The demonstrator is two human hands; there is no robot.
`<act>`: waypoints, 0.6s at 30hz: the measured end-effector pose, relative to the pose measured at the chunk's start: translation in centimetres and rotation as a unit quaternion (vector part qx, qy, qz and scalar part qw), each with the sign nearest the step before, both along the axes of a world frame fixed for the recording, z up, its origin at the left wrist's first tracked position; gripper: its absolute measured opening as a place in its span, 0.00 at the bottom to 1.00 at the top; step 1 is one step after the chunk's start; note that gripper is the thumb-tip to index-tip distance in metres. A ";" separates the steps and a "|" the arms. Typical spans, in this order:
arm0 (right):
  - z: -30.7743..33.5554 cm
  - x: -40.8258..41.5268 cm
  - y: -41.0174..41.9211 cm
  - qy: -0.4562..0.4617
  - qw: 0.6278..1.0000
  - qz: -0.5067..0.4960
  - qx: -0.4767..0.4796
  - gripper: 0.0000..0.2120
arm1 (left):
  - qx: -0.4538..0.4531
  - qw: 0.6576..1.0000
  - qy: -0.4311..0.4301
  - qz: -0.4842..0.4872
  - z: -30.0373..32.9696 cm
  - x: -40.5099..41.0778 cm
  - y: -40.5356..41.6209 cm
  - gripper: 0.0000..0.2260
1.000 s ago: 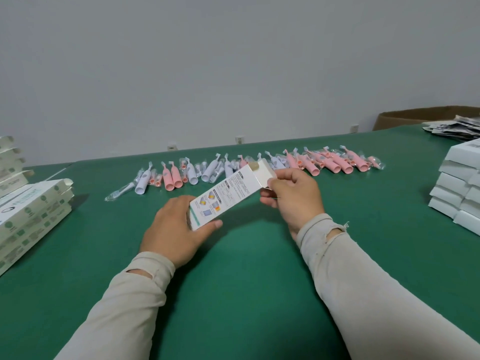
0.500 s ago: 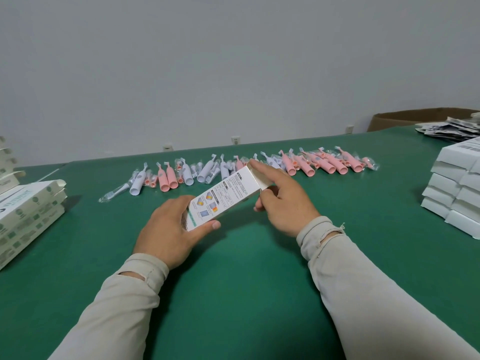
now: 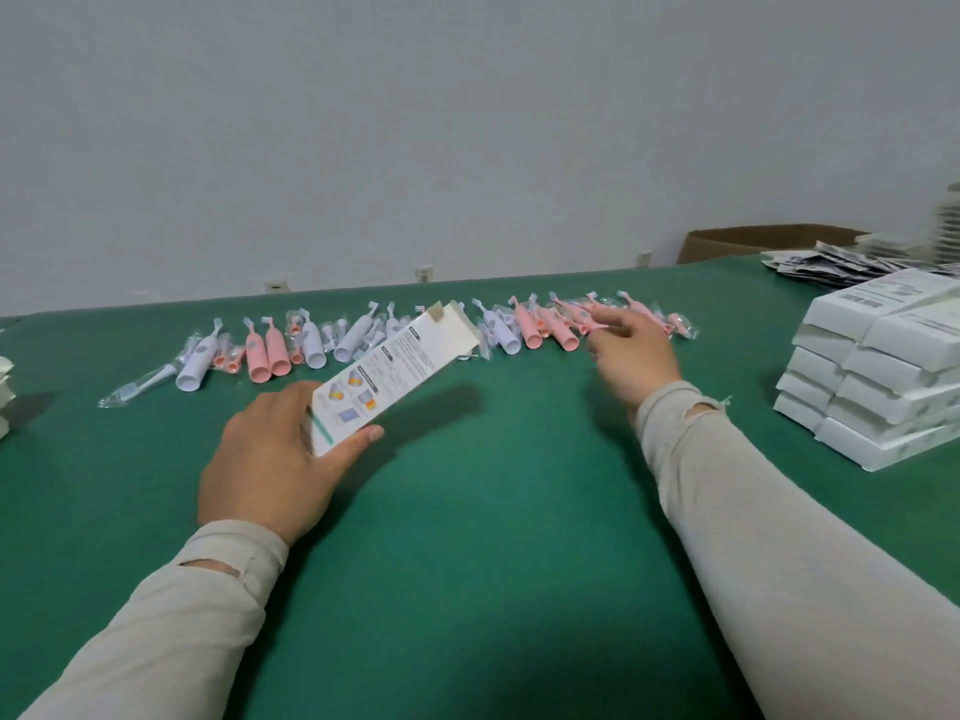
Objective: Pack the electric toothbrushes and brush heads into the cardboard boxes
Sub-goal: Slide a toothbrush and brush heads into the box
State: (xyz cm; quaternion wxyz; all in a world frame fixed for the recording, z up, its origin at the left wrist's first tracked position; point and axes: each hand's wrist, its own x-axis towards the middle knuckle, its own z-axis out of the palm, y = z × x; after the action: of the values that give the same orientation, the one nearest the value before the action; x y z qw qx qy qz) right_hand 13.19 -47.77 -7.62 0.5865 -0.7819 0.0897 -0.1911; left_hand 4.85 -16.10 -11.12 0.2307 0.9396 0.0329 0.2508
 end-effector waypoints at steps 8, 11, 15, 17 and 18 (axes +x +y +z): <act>0.5 9.9 -9.5 0.138 0.949 -0.169 -0.226 0.23 | 0.026 0.999 -0.027 0.030 -0.4 2.7 -1.3 0.31; 1.0 12.9 -10.4 0.169 0.939 -0.149 -0.259 0.23 | 0.008 0.999 -0.018 0.031 -0.7 3.0 -0.9 0.32; 0.7 15.3 -11.0 0.245 0.905 -0.113 -0.328 0.21 | -0.002 1.000 -0.019 0.023 -0.8 2.9 -1.0 0.31; 0.6 15.7 -11.1 0.261 0.880 -0.111 -0.381 0.21 | -0.007 1.000 -0.019 0.019 -0.9 3.0 -1.0 0.31; 0.5 15.9 -11.3 0.268 0.871 -0.119 -0.394 0.21 | -0.011 1.000 -0.021 0.018 -1.0 3.0 -1.0 0.31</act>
State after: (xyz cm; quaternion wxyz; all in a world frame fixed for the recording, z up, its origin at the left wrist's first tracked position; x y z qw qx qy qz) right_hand 29.12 -59.04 -7.14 0.1565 -0.9528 0.2528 -0.0620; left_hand 7.83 -17.06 -12.14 0.2369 0.9307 0.0480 0.2747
